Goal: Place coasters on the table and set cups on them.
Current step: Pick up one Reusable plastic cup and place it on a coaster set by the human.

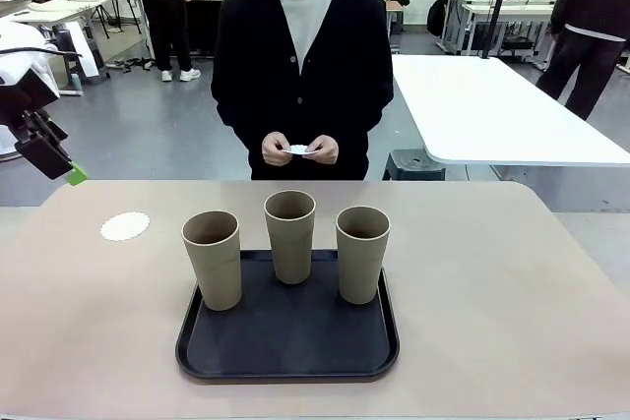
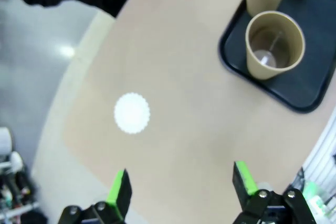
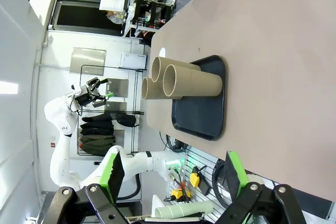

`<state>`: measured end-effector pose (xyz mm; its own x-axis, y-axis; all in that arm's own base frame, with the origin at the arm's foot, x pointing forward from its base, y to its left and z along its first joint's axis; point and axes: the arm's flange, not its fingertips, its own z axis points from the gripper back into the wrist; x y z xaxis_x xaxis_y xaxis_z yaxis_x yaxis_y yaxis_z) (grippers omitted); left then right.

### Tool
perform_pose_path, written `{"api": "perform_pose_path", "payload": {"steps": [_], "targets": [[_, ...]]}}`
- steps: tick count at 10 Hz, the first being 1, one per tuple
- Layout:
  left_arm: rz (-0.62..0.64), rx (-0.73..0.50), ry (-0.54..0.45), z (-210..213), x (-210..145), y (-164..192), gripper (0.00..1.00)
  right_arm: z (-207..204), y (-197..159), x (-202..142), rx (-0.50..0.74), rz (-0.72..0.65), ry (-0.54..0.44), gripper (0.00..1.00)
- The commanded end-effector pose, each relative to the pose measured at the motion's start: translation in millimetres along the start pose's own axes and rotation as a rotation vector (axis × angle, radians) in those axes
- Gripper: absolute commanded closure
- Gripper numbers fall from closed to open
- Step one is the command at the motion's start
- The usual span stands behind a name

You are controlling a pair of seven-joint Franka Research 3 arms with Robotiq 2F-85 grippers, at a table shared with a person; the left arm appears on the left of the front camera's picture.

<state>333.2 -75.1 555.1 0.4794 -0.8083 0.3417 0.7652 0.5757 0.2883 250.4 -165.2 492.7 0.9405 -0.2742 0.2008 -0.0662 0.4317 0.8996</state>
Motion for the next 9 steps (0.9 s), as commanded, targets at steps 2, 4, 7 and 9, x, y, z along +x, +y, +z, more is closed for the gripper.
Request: {"api": "perform_pose_path", "payload": {"steps": [2, 4, 7, 9], "targets": [[-0.445, -0.215, -0.115, -37.5, -10.0, 22.1, 0.00, 0.0, 0.5, 1.4, 0.022, 0.006, -0.007, 0.00], [-0.654, -0.293, -0.269, -68.9, -21.6, 34.1, 0.00, 0.0, 0.5, 1.4, 0.022, 0.006, -0.007, 0.00], [-0.743, -0.486, -0.603, -112.1, -31.2, 40.5, 0.00, 0.0, 0.5, 1.4, 0.022, 0.006, -0.007, 0.00], [-0.650, -0.565, -0.720, -144.7, -35.6, 37.0, 0.00, 0.0, 0.5, 1.4, 0.022, 0.006, -0.007, 0.00]]}}
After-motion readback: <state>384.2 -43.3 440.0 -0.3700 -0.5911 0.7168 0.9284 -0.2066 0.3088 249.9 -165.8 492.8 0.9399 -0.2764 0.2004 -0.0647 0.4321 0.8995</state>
